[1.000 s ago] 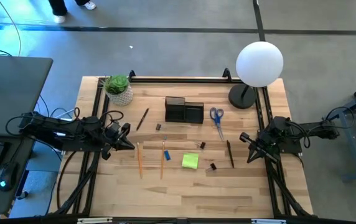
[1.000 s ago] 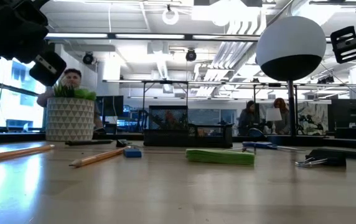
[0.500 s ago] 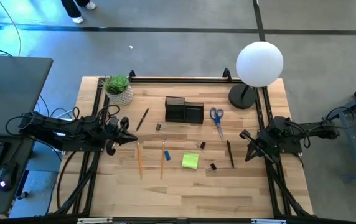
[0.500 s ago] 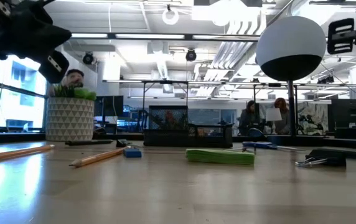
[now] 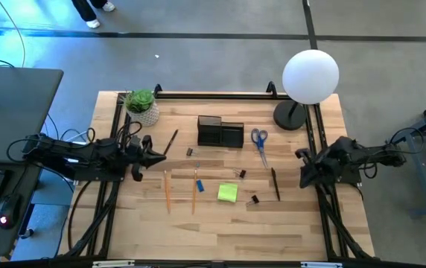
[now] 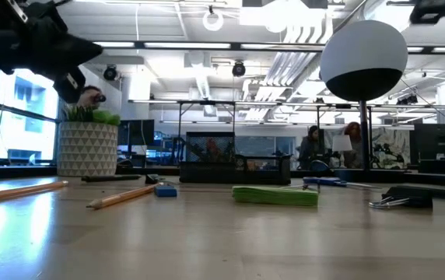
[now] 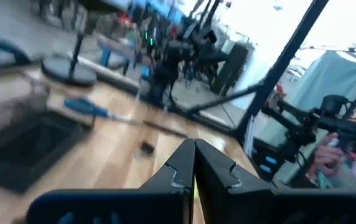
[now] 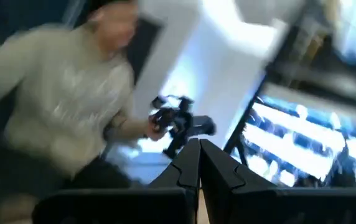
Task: Pick and place office supplies into organizer
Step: Put the black pen into the black desk organizer
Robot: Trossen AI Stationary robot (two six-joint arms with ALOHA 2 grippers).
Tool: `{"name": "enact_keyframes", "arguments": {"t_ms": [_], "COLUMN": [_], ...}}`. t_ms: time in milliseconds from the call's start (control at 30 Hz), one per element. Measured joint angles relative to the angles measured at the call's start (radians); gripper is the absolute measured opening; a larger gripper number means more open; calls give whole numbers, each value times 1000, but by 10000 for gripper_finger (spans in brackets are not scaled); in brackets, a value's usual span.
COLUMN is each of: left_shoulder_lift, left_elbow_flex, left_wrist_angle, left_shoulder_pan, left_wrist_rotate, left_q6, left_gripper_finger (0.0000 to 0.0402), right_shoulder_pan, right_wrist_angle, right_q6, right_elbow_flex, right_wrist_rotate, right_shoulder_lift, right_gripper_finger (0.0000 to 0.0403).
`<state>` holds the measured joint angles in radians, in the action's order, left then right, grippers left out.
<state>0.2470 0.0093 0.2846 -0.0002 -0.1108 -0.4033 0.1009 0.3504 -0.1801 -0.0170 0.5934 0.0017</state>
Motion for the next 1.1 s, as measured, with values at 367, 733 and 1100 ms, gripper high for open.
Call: {"name": "enact_keyframes", "arguments": {"t_ms": [367,733,1100], "left_shoulder_lift": [0,43,230], "left_elbow_flex": [31,36,64], "left_wrist_angle": [186,153,212], "left_shoulder_pan": [0,0,0], "left_wrist_rotate": [-175,-250,-295], "left_q6": [306,325,321], "left_gripper_finger": [1,43,156], "right_shoulder_pan": [-5,-7,-54], "right_wrist_angle": [-2,81,32], "right_q6": [253,236,135], "right_elbow_flex": [0,0,0], "right_wrist_rotate": [-1386,-1605,-1217], "right_shoulder_lift": [10,10,34], "right_gripper_finger": [0,0,3]}}
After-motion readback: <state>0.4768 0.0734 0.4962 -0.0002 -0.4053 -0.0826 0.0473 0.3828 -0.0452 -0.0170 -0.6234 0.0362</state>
